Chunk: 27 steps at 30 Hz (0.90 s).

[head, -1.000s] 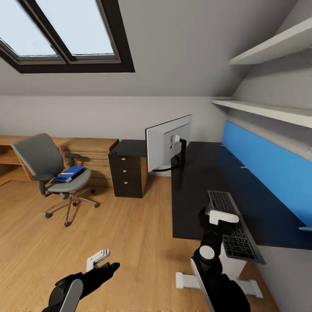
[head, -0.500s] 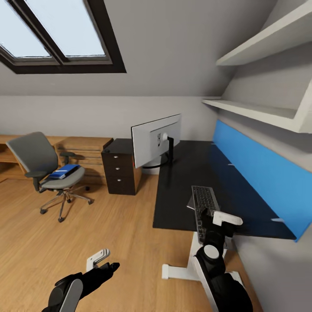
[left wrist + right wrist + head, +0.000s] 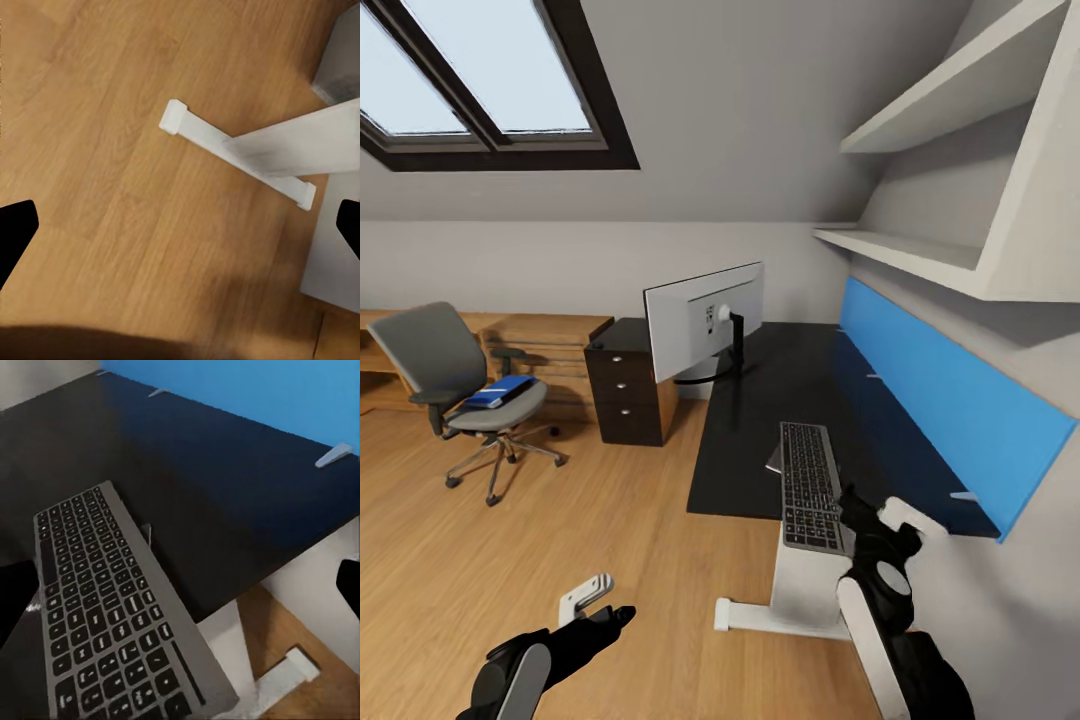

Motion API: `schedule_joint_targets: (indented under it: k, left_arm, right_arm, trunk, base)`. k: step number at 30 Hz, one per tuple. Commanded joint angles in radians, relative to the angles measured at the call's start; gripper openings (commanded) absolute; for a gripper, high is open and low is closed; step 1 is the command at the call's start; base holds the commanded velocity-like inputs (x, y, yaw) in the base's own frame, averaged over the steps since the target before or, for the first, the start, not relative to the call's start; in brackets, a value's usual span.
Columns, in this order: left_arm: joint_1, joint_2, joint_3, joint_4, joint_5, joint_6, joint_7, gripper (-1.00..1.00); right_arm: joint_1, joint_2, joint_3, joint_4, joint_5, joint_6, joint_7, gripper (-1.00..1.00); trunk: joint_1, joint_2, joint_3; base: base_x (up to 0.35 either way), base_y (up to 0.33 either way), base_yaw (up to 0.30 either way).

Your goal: In the bedroom, organize the workspace by keeping the computer under the desk, ensuring the monitor is on the desk, placing the keyboard on the desk next to the monitor, placing the mouse on the desk next to the keyboard, moving the folder from the swivel chair onto the desk next to the mouse, stacking the notebook on top of the folder with the pen on top of the notebook, and positioning the swivel chair next to the desk.

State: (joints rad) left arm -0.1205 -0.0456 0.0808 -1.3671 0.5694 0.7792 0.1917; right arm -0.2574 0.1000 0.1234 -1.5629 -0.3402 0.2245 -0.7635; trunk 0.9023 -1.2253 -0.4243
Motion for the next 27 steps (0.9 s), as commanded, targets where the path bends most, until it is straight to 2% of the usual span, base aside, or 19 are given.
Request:
schedule_joint_targets:
  k: [1, 2, 3, 4, 5, 6, 8, 11, 19, 23, 27]
  left_arm:
    - [-0.001, -0.001, 0.002, -0.001, 0.010, 0.005, 0.008, 1.00]
    - [-0.001, 0.000, 0.002, -0.001, 0.010, 0.005, 0.008, 1.00]
    - [-0.001, 0.003, 0.004, -0.001, 0.008, 0.005, 0.008, 1.00]
    - [-0.001, 0.001, 0.004, -0.001, 0.007, 0.005, 0.010, 1.00]
    - [-0.001, -0.001, 0.003, -0.001, 0.007, 0.005, 0.011, 1.00]
    - [-0.001, -0.001, 0.003, -0.001, 0.007, 0.005, 0.012, 1.00]
    - [-0.001, -0.002, 0.002, -0.001, 0.007, 0.005, 0.012, 1.00]
    - [-0.001, -0.002, 0.001, -0.001, 0.007, 0.005, 0.012, 1.00]
    - [-0.001, -0.002, 0.001, -0.012, 0.007, 0.005, 0.007, 1.00]
    - [-0.001, -0.004, 0.001, -0.104, 0.010, 0.008, 0.009, 1.00]
    - [-0.001, -0.005, 0.002, -0.128, 0.012, 0.008, 0.012, 1.00]
  right_arm:
    - [0.003, -0.001, -0.011, -0.003, -0.042, -0.015, 0.000, 1.00]
    - [0.010, -0.002, -0.029, -0.004, -0.087, -0.036, 0.014, 1.00]
    - [0.046, -0.016, -0.078, -0.005, -0.239, -0.066, 0.125, 1.00]
    - [0.094, -0.048, -0.116, -0.004, -0.372, -0.073, 0.299, 1.00]
    - [0.111, -0.067, -0.162, -0.005, -0.437, -0.072, 0.366, 1.00]
    - [0.118, -0.074, -0.183, -0.005, -0.470, -0.071, 0.391, 1.00]
    - [0.127, -0.083, -0.206, -0.005, -0.508, -0.070, 0.418, 1.00]
    - [0.135, -0.091, -0.220, -0.005, -0.529, -0.070, 0.432, 1.00]
    - [0.138, -0.091, -0.263, 0.009, -0.538, -0.069, 0.437, 1.00]
    - [0.138, -0.082, -0.255, 0.028, -0.537, -0.082, 0.459, 1.00]
    - [0.138, -0.080, -0.247, 0.034, -0.535, -0.087, 0.519, 1.00]
  trunk:
    - [0.000, -0.001, -0.001]
    - [0.000, -0.001, -0.001]
    - [0.000, -0.001, -0.001]
    - [0.000, -0.001, -0.001]
    - [0.000, -0.001, -0.001]
    - [0.000, -0.001, -0.001]
    - [0.000, -0.001, -0.001]
    - [0.000, -0.001, -0.001]
    - [0.000, -0.001, -0.001]
    - [0.000, -0.001, -0.001]
    - [0.012, -0.022, -0.011]
  base:
    - [-0.003, -0.006, 0.000]
    - [-0.002, -0.004, 0.000]
    - [-0.118, -0.001, 0.000]
    - [-0.280, 0.000, 0.000]
    - [-0.308, 0.000, 0.000]
    - [-0.319, 0.000, 0.000]
    - [-0.326, 0.000, 0.000]
    - [-0.334, 0.000, 0.000]
    - [-0.310, 0.000, 0.000]
    - [-0.058, 0.000, 0.000]
    - [-0.009, 0.000, 0.000]
